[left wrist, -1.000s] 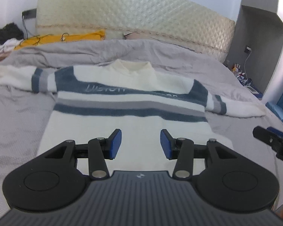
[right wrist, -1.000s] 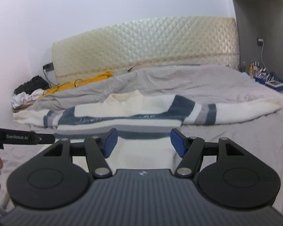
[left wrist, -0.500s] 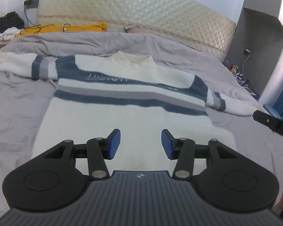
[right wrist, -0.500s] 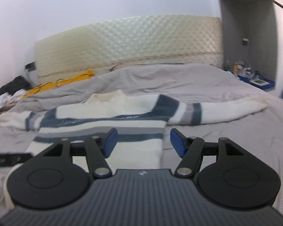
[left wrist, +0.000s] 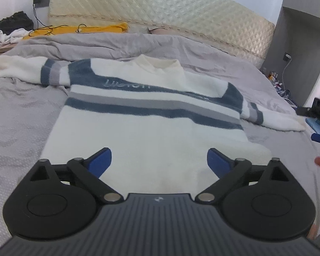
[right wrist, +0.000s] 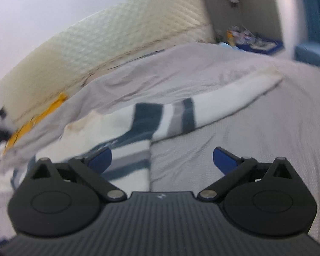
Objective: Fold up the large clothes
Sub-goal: 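Lower the sleeve onto the bed and open the left gripper, then grasp the sleeve cuff near the right gripper and lift it up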
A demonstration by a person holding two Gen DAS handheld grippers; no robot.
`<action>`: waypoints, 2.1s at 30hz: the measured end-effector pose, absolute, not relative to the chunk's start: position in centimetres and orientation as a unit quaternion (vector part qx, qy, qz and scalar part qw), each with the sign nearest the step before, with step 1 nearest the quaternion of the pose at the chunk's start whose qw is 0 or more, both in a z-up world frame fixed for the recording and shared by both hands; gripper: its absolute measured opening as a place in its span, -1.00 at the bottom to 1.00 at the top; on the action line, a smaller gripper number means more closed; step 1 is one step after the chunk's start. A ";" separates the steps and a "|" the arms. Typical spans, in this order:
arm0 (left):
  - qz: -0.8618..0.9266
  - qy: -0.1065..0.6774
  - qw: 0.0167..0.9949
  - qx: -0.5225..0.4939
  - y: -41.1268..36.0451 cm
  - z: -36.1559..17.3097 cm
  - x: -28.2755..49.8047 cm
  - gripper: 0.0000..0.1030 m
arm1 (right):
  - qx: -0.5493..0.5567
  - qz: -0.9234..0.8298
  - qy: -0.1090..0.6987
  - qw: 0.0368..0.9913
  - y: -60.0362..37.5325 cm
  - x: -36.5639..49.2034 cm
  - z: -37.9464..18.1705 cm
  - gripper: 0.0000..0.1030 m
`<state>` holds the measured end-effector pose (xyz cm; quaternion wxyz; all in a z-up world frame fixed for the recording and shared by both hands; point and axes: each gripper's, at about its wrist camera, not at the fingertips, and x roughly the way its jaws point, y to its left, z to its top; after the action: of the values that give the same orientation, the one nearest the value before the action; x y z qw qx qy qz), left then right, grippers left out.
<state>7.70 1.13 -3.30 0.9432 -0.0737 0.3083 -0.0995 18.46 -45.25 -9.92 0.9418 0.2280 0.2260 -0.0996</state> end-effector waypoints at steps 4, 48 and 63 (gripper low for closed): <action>-0.085 0.309 0.945 -0.071 1.0 -3.7 8.1 0.94 | 0.285 -0.109 0.227 0.925 -48.4 21.0 -10.5 1.00; -0.007 0.393 0.918 -0.051 -0.2 -9.5 16.7 0.94 | 0.434 -0.168 0.116 0.878 -74.9 36.8 -25.5 -0.69; -0.021 0.335 0.941 -0.027 0.2 -5.3 14.8 0.94 | 0.300 -0.078 0.086 0.947 -67.0 35.6 -8.9 -0.72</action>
<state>14.79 0.22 -5.32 0.9415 -0.0268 0.3353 -0.0211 35.56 -67.01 -8.94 0.9468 0.3003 0.0860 -0.0782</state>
